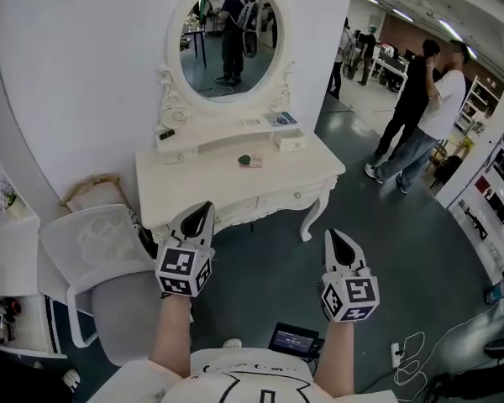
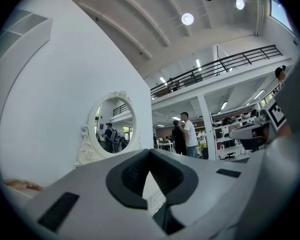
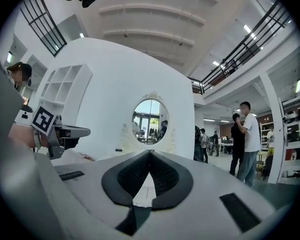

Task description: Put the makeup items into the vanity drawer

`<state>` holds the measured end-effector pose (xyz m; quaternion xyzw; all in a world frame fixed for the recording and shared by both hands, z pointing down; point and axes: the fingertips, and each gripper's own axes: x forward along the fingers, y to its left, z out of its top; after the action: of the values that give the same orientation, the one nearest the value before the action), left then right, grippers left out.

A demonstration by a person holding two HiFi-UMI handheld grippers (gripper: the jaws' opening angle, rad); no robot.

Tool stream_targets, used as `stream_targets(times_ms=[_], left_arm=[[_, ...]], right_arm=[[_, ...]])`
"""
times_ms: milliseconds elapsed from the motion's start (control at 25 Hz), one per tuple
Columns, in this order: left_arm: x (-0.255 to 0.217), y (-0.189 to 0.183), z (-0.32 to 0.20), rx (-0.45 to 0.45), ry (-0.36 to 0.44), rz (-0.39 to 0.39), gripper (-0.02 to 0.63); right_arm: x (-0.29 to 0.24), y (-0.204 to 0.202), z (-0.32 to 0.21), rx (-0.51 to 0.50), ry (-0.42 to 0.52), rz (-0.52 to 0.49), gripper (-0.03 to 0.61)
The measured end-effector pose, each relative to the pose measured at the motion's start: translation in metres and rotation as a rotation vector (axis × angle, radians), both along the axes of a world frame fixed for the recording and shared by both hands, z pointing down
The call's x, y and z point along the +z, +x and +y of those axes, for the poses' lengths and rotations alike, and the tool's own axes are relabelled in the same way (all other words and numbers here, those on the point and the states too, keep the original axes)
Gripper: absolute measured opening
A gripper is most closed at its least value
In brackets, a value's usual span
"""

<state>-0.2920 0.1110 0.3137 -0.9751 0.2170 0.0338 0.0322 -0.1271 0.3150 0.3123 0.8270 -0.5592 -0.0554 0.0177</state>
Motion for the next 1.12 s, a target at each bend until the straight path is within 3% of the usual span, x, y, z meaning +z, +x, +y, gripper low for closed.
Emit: stream_targets(times_ms=[520, 880, 1120], left_arm=[[0.03, 0.062, -0.07, -0.013, -0.049, -0.055, 0.008], [0.03, 0.128, -0.127, -0.097, -0.052, -0.061, 0.008], [0.017, 0.186, -0.174, -0.186, -0.061, -0.064, 0.008]], right_arm=[[0.025, 0.067, -0.077, 0.001, -0.049, -0.014, 0.011], [0.026, 0.149, -0.15, -0.081, -0.052, -0.012, 0.009], [0.007, 0.226, -0.214, -0.163, -0.053, -0.004, 0.009]])
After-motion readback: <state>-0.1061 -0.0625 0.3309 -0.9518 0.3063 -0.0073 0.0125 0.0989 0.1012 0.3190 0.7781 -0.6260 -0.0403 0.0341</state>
